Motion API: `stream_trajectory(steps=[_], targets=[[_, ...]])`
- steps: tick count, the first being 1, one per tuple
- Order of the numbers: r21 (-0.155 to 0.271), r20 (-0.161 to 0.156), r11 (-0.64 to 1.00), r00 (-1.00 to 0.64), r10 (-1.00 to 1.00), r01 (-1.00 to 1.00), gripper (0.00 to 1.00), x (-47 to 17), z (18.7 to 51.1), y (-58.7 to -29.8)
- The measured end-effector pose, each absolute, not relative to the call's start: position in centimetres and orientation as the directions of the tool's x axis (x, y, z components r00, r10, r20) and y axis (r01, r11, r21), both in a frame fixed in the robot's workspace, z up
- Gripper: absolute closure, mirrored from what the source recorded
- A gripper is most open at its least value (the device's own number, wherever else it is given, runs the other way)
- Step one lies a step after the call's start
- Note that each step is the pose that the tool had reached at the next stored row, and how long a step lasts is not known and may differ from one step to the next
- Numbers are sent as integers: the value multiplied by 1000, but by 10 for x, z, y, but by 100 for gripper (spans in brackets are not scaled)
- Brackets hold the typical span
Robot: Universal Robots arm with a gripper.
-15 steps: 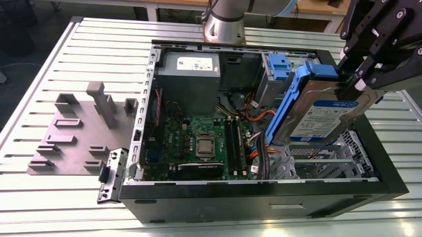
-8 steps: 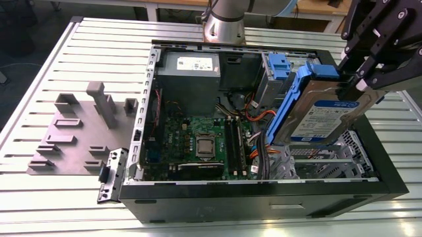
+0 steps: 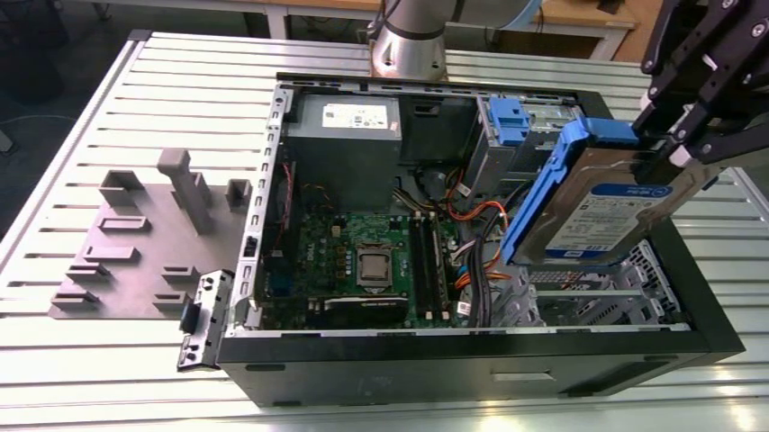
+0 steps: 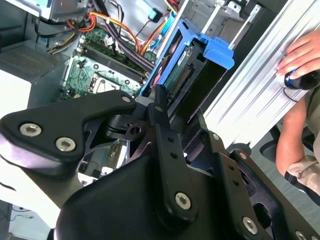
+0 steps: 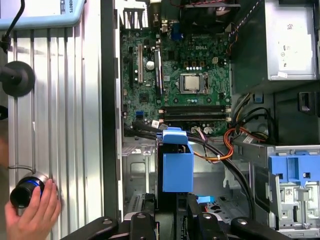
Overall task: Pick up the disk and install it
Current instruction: 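Pick up the disk, then insert the disk into the insertion slot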
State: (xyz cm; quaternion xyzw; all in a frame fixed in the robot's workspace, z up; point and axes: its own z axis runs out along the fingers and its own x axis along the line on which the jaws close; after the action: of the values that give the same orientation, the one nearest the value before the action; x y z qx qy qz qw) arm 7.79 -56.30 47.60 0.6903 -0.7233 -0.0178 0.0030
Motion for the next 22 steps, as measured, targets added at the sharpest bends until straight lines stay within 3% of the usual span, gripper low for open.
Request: stream_trajectory(steps=[22], targets=[[30,-20,46,-47,-999,-998,65,113,474,-565]])
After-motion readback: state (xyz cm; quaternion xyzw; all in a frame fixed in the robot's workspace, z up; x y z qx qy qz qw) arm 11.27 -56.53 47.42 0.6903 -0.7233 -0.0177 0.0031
